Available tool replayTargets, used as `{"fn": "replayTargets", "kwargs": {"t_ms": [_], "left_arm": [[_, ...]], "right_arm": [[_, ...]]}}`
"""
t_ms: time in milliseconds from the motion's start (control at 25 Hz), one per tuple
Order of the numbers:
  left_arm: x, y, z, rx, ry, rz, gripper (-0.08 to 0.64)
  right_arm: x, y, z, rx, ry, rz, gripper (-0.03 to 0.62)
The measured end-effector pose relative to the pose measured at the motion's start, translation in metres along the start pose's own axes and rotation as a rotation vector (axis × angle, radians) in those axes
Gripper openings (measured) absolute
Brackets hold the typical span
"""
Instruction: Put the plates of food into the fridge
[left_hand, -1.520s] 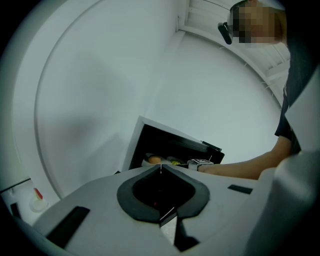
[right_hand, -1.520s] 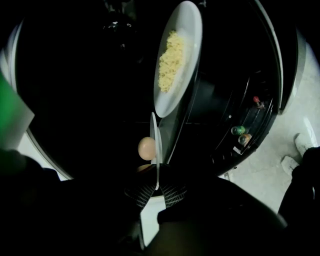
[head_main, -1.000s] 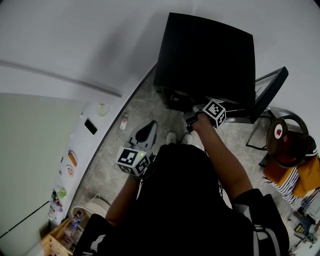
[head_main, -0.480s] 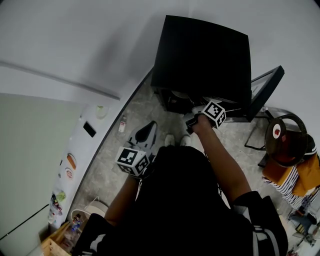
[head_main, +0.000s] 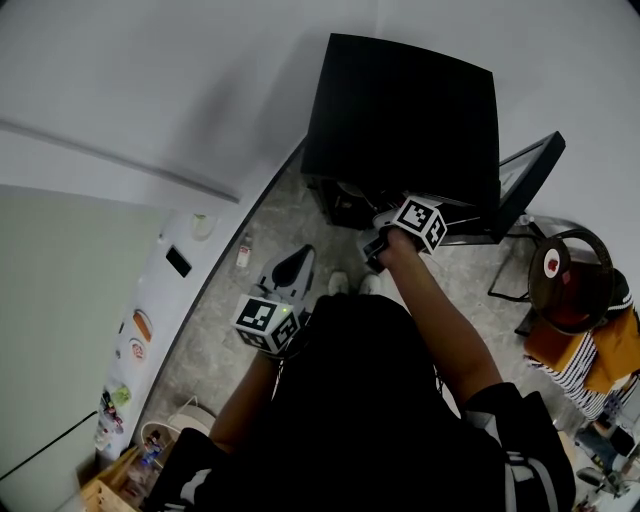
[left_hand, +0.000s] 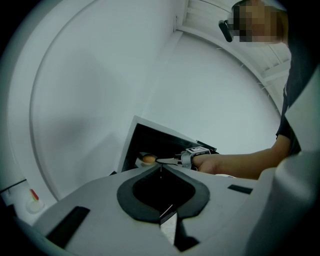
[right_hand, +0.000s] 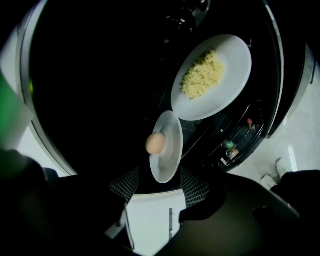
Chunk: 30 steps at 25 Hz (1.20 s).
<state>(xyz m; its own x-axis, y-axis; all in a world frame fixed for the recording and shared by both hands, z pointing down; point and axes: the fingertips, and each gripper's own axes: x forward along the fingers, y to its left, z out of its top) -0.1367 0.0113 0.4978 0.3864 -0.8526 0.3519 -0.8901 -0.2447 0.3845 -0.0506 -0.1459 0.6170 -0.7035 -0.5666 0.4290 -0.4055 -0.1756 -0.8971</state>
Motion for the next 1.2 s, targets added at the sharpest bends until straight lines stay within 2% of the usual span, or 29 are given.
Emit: {"fn": "replayTargets", "kwargs": {"t_ms": [120, 280, 400, 800, 880, 1000, 1200], "left_arm": [[-0.001, 0.000, 0.001, -0.001, -0.003, 0.000, 0.023], [-0.001, 0.000, 0.003, 0.003, -0.009, -0.002, 0.023], [0.000, 0.000, 0.003, 0.006, -0.010, -0.009, 0.023], [0.012, -0.022, 0.007, 0.049, -0.012, -0.078, 0.023], [0.015, -0.028, 0.009, 0.059, -0.017, -0.092, 0.023], [0.017, -0.035, 0.012, 0.077, -0.025, -0.105, 0.023], [0.021, -0.045, 0.018, 0.110, -0.045, -0.121, 0.023]], "right_arm": [[-0.005, 0.002, -0.002, -0.039, -0.001, 0.017, 0.247], [-0.015, 0.011, -0.012, -0.236, 0.055, 0.075, 0.245], [-0.028, 0.017, -0.012, -0.350, 0.047, 0.109, 0.245], [-0.089, 0.083, -0.023, -0.964, -0.051, 0.280, 0.242], [-0.100, 0.093, -0.029, -1.062, -0.064, 0.300, 0.242], [-0.115, 0.104, -0.036, -1.152, -0.083, 0.320, 0.242], [-0.135, 0.117, -0.041, -1.208, -0.114, 0.345, 0.241]]}}
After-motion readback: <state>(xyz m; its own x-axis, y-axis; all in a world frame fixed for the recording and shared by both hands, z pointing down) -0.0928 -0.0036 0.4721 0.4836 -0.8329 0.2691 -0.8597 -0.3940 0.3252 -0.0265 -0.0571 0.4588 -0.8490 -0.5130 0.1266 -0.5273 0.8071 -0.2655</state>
